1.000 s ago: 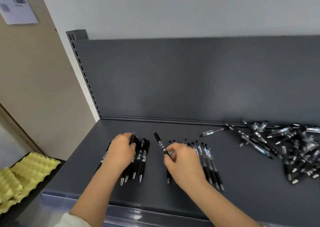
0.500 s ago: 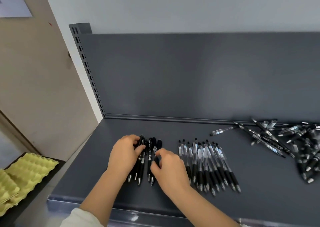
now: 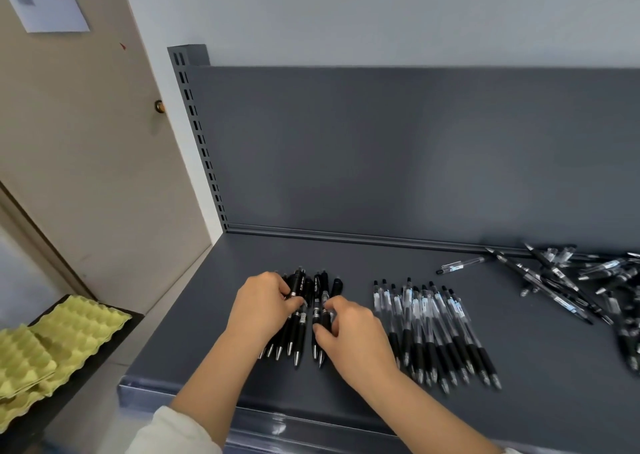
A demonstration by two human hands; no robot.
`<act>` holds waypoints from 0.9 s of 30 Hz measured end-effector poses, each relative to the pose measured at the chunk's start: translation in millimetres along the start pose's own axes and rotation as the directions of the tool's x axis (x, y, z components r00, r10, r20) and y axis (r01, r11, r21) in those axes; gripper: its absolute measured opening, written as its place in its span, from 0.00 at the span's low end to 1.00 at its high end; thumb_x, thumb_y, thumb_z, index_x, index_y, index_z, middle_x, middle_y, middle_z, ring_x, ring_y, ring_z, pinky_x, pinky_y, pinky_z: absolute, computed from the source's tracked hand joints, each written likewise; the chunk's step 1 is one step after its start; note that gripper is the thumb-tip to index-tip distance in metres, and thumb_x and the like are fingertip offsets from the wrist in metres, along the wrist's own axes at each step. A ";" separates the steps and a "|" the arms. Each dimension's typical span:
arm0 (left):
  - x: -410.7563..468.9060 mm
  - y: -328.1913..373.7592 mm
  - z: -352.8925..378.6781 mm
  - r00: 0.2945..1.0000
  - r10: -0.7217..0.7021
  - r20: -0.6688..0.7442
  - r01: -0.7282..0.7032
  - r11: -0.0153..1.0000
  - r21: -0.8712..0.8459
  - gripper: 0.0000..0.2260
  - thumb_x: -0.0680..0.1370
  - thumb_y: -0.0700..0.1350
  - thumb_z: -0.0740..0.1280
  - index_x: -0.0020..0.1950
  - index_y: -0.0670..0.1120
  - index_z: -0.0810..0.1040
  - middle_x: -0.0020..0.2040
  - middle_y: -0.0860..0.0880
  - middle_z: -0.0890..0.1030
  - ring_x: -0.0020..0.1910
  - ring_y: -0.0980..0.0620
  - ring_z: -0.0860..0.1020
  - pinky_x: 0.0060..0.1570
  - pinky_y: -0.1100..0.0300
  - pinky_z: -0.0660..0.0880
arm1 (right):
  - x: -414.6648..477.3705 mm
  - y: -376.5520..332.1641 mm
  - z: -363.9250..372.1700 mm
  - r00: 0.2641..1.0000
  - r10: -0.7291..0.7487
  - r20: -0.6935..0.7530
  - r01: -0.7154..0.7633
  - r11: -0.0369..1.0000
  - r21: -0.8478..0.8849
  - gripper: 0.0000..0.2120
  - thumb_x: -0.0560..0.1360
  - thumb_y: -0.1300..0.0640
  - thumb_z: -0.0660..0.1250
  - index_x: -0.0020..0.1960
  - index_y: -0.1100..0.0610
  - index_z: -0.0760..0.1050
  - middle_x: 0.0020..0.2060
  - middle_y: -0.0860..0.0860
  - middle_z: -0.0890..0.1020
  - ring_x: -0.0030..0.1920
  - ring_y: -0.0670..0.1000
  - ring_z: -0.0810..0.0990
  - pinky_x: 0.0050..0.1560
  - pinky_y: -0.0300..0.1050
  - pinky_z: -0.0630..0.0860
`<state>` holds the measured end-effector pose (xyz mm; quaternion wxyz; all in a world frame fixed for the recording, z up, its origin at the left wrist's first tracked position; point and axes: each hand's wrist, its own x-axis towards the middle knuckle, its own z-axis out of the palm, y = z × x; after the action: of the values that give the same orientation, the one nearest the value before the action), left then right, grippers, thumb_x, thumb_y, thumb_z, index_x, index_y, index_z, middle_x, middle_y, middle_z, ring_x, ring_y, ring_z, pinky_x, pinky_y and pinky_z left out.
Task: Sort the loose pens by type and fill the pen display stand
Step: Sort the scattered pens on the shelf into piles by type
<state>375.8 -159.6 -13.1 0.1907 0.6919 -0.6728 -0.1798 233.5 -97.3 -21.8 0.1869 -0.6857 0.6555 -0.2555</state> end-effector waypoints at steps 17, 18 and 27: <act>-0.7 -0.2 3.2 0.996 -0.022 -0.091 0.015 0.997 -0.070 0.11 0.76 0.49 0.67 0.54 0.45 0.80 0.42 0.50 0.82 0.44 0.50 0.80 0.45 0.60 0.74 | -2.0 5.0 0.2 0.996 -0.061 0.064 0.059 0.998 0.027 0.21 0.77 0.47 0.62 0.68 0.50 0.69 0.55 0.50 0.73 0.52 0.51 0.76 0.52 0.44 0.75; -0.4 -0.7 4.2 0.994 -0.011 -0.104 0.004 0.998 -0.066 0.11 0.76 0.49 0.67 0.55 0.44 0.80 0.43 0.49 0.82 0.45 0.50 0.80 0.45 0.60 0.74 | -2.3 5.4 -1.0 0.995 -0.066 0.073 0.064 0.998 0.027 0.21 0.77 0.47 0.62 0.68 0.50 0.69 0.55 0.50 0.73 0.53 0.52 0.76 0.53 0.45 0.74; -3.5 47.6 18.3 0.938 0.299 -0.172 -0.293 0.954 0.062 0.08 0.75 0.48 0.68 0.51 0.49 0.81 0.47 0.49 0.77 0.48 0.48 0.77 0.45 0.53 0.76 | -3.0 57.9 -65.1 0.991 -0.029 -0.131 0.025 0.999 -0.031 0.15 0.77 0.50 0.61 0.62 0.52 0.74 0.52 0.49 0.73 0.52 0.49 0.74 0.51 0.41 0.72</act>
<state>325.4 -157.5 -4.9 0.2629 0.5995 -0.7523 -0.0738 148.3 -93.3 -4.2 0.1300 -0.6789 0.6605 -0.2930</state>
